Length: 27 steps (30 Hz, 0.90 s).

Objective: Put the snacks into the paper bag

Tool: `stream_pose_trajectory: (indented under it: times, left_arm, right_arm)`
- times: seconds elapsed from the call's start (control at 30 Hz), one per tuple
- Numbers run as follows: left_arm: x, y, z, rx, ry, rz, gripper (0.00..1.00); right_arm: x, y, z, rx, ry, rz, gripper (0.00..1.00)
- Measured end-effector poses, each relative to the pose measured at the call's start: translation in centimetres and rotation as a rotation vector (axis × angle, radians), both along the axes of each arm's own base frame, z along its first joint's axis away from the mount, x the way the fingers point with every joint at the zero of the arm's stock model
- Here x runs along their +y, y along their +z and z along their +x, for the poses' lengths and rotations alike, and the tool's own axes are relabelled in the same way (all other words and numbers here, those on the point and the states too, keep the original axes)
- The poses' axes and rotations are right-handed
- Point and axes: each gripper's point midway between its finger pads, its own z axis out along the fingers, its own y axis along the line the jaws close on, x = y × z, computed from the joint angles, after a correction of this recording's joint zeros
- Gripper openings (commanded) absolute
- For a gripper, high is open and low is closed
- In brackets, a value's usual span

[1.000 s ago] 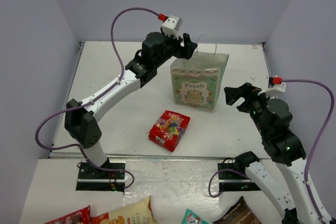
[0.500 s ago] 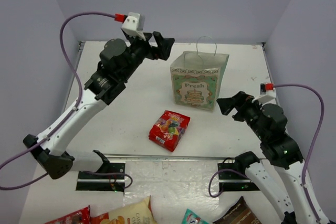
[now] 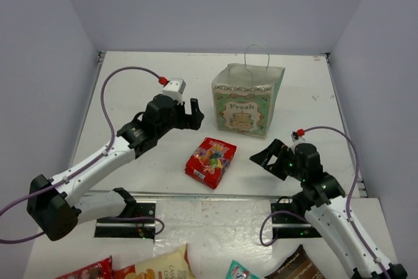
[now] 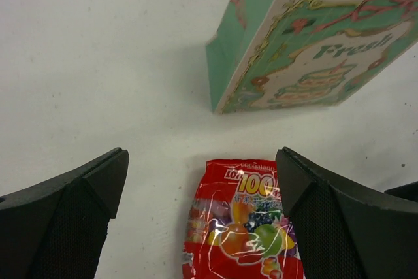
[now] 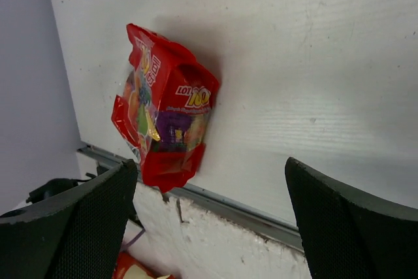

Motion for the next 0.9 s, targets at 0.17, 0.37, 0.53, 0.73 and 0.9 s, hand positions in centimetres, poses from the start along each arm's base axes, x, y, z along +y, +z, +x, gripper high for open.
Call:
stream_pose_trajectory:
  times: [0.17, 0.37, 0.53, 0.73, 0.9]
  left_arm:
    - [2.0, -4.8, -1.2, 0.121, 0.062, -0.017, 1.0]
    - [5.3, -11.1, -2.8, 0.265, 0.126, -0.067, 1.0]
    - [5.3, -13.9, -4.5, 0.347, 0.103, -0.097, 1.0]
    - [3.9, -13.9, -4.6, 0.341, 0.055, -0.17, 1.0]
    - [2.8, -14.9, -5.1, 0.377, 0.017, -0.216, 1.0]
  right_arm:
    - [1.7, -0.9, -0.8, 0.056, 0.029, 0.083, 0.94]
    - [5.3, -0.8, -1.8, 0.1, 0.139, 0.125, 0.95]
    - [6.7, -1.8, -1.9, 0.131, 0.137, 0.15, 0.95]
    - [7.8, -2.8, -2.1, 0.156, 0.092, 0.183, 0.95]
    - [9.1, -3.9, -3.1, 0.188, 0.078, 0.185, 0.95]
